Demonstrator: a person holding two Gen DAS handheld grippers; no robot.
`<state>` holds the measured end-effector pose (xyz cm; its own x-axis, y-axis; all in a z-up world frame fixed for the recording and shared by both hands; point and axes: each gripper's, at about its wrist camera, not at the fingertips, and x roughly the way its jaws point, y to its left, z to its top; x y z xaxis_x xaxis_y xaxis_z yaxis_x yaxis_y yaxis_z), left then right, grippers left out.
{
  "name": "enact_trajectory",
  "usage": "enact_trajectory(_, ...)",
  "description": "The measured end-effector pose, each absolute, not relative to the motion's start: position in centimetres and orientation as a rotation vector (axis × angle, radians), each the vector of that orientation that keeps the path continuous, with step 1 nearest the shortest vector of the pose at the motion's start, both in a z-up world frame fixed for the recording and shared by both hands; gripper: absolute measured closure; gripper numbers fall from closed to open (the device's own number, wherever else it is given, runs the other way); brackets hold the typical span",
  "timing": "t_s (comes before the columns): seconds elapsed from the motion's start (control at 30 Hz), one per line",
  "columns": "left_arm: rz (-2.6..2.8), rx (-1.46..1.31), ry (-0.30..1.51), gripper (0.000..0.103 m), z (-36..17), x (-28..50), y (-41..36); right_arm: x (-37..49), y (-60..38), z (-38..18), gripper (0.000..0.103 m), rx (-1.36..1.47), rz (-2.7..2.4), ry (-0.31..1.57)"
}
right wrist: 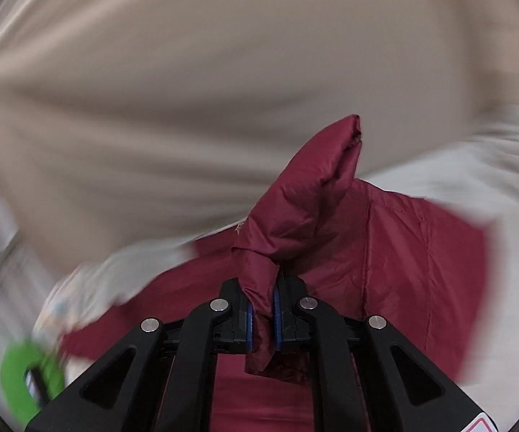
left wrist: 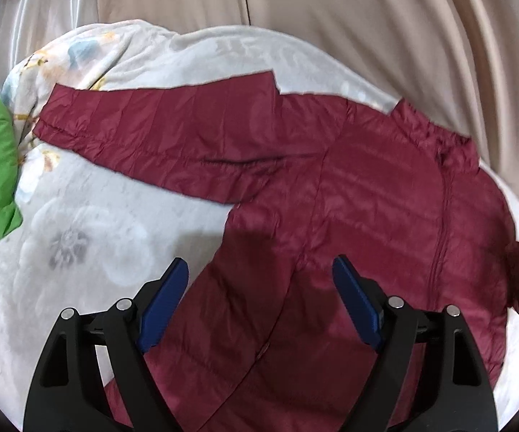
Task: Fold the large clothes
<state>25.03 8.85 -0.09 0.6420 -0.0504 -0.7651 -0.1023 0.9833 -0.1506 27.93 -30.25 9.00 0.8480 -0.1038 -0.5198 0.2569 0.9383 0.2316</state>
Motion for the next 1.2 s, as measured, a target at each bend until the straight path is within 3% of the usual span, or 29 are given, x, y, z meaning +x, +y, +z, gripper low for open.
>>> enact_trajectory(0.07,0.008,-0.198,0.866,0.023,0.2,25.7,8.9,32.2,-25.9,4.9,0.075,0.241,-0.104,0.623)
enact_trajectory(0.1,-0.004,-0.204,0.864,0.023,0.2,26.1,8.9,34.1,-23.6,2.0,0.063,0.201,-0.071,0.692)
enact_trajectory(0.2,-0.052,-0.244,0.877,0.022,-0.2,27.6,9.0,34.2,-20.8,-2.4,0.061,0.150,-0.065,0.772)
enact_trajectory(0.27,-0.085,-0.286,0.897,0.022,-0.9,28.4,9.0,31.9,-21.2,-2.4,0.059,0.182,-0.084,0.754)
enact_trajectory(0.33,-0.118,-0.346,0.923,0.022,-1.8,29.2,8.8,27.8,-23.1,-1.9,0.040,0.249,-0.153,0.706)
enact_trajectory(0.57,-0.233,-0.491,1.046,0.025,-5.7,31.9,4.5,17.3,-34.3,-1.7,0.038,0.435,-0.484,0.697)
enact_trajectory(0.67,-0.244,-0.477,1.058,0.065,-6.8,32.6,3.1,16.8,-37.7,-2.2,0.038,0.491,-0.539,0.682)
enact_trajectory(0.7,-0.269,-0.471,1.054,0.086,-6.8,32.9,2.8,16.7,-38.6,-2.5,0.038,0.516,-0.549,0.679)
enact_trajectory(0.73,-0.296,-0.478,1.047,0.098,-6.8,33.2,2.8,17.0,-39.6,-2.9,0.038,0.548,-0.555,0.678)
enact_trajectory(0.8,-0.309,-0.470,1.013,0.099,-5.9,33.6,3.1,17.8,-40.7,-3.5,0.038,0.598,-0.556,0.672)
enact_trajectory(0.87,-0.295,-0.406,0.918,0.100,-3.6,34.0,3.6,18.4,-41.4,-3.4,0.048,0.618,-0.556,0.659)
enact_trajectory(0.93,-0.273,-0.365,0.839,0.100,-1.5,34.4,4.2,18.9,-41.9,-2.3,0.097,0.635,-0.517,0.621)
enact_trajectory(1.07,-0.236,-0.303,0.814,0.100,-1.3,35.9,4.4,19.2,-40.3,0.3,0.099,0.570,-0.444,0.486)
enact_trajectory(1.2,-0.205,-0.271,0.937,0.099,-5.8,36.6,3.5,20.3,-42.6,-4.7,0.101,0.553,-0.545,0.718)
